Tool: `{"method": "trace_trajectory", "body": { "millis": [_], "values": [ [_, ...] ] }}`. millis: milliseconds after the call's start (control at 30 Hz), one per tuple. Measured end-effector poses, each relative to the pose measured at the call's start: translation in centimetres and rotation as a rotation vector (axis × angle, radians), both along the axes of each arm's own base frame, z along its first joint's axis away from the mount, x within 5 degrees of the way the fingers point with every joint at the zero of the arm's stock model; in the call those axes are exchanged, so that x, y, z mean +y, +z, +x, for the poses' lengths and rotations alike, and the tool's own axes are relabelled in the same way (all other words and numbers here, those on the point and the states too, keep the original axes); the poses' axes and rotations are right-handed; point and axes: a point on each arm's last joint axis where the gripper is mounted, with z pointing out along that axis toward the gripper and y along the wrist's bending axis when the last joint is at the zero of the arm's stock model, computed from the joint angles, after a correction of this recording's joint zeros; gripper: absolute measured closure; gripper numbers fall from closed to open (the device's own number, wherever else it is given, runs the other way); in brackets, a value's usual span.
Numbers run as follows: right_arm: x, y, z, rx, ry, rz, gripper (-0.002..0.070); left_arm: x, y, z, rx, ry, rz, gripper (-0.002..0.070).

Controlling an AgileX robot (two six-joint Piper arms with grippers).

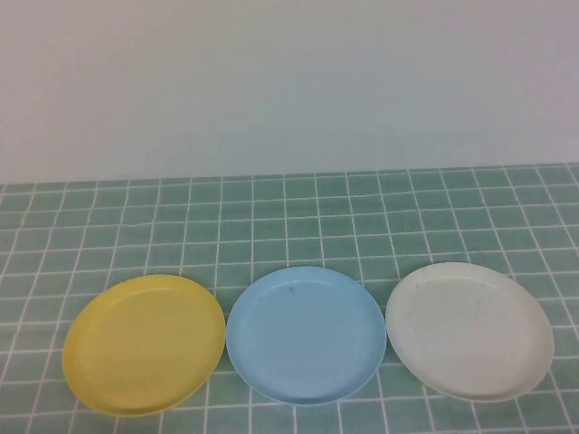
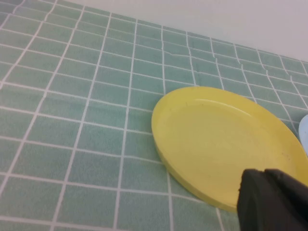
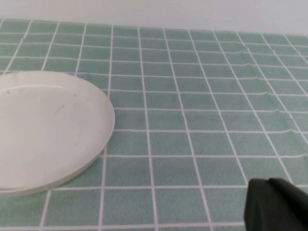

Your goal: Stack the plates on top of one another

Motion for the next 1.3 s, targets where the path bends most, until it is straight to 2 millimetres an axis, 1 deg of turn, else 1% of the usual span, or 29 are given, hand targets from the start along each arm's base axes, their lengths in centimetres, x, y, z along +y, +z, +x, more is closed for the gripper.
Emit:
{"method": "trace_trajectory", "body": {
  "millis": [533,600,700,833,900,1067,1300],
  "values": [
    [0.0,0.0,0.0,-0.003,0.0,0.002,0.0678,0.0,0.0,0.0,0.001,0.0,0.0,0.0676],
    [0.1,0.1,0.0,-0.014,0.001,0.018,0.0678,0.0,0.2,0.1,-0.028,0.002,0.01,0.0676],
    [0.1,0.6,0.2,-0.074,-0.001,0.022,0.0678,0.1,1.3,0.3,-0.149,0.008,0.009,0.0676],
    [0.0,1.8,0.5,-0.21,-0.007,0.019,0.0678,0.1,2.8,0.4,-0.308,0.015,-0.001,0.0676],
    [-0.1,2.4,0.5,-0.276,-0.01,0.013,0.0678,0.1,3.2,0.4,-0.354,0.017,-0.004,0.0676],
    [-0.1,3.4,0.6,-0.381,-0.015,0.007,0.0678,0.2,3.4,0.4,-0.374,0.016,0.011,0.0676],
    [-0.1,3.7,0.5,-0.414,-0.016,0.004,0.0678,0.2,3.3,0.4,-0.363,0.015,0.017,0.0676]
  ]
}}
